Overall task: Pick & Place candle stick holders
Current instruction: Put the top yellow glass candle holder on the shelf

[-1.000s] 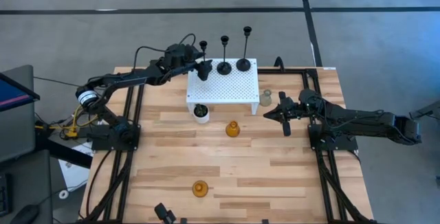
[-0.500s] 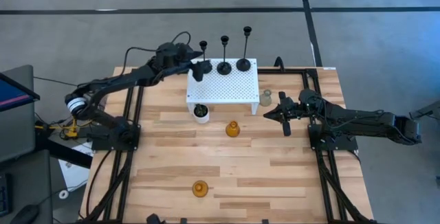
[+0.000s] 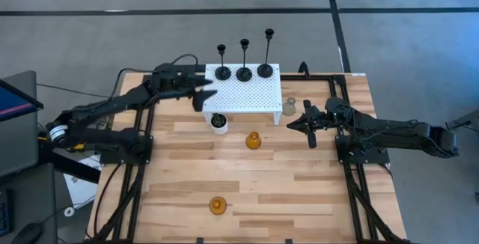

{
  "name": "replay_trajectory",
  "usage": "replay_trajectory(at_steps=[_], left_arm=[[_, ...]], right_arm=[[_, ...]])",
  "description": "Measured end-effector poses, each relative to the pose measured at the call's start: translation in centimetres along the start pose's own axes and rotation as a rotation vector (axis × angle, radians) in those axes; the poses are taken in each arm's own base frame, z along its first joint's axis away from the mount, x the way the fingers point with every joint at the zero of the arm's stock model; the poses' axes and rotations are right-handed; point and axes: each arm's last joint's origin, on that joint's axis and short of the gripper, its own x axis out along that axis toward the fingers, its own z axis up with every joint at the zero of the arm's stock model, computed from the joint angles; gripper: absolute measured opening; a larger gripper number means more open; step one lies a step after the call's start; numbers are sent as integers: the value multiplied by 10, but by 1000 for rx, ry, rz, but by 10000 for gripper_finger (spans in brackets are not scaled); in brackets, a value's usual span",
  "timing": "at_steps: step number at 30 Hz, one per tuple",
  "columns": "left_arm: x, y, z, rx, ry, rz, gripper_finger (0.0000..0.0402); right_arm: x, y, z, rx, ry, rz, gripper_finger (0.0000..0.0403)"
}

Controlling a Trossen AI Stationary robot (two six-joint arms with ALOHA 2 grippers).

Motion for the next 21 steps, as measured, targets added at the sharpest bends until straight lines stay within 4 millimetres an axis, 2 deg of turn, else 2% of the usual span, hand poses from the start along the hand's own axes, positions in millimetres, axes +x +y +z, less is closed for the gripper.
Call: replay_trajectory(at_steps=[4, 11, 17, 21], left_arm=[[-9, -14, -14, 7, 12, -109, 210], [-14, -37, -34, 73, 35, -236, 111], [-13, -57, -43, 163, 37, -349, 42], [-17, -75, -43, 234, -24, -446, 7]], right_arm=[[0, 0, 0, 34, 0, 0, 0], [0, 0, 0, 77, -1, -3, 0], [2, 5, 0, 92, 5, 5, 0], [5, 12, -1, 72, 8, -31, 0]])
